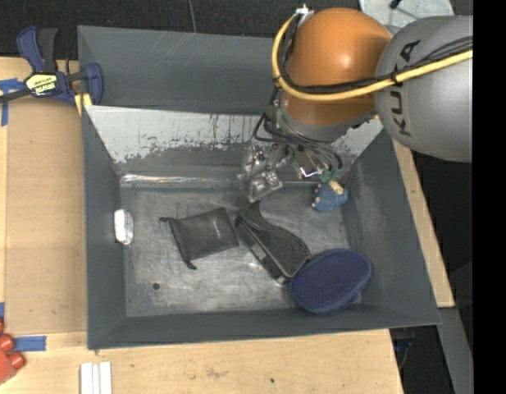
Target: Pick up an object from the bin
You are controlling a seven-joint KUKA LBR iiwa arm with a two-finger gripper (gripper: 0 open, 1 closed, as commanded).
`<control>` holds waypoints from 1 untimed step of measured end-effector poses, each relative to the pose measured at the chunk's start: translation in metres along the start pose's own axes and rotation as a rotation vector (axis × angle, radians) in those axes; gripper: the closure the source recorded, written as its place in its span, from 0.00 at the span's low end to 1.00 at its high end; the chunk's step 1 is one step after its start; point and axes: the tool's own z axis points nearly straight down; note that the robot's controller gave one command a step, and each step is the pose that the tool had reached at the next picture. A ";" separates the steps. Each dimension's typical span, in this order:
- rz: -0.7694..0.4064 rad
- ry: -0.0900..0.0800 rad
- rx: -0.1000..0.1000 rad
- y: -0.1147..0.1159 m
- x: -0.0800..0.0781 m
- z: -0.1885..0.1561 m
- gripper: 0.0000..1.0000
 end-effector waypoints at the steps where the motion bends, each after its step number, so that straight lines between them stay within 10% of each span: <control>1: 0.001 0.009 -0.003 0.001 0.002 0.005 0.00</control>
Offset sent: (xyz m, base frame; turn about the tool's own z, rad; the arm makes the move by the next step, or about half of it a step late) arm 0.0000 0.0000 0.0000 0.0000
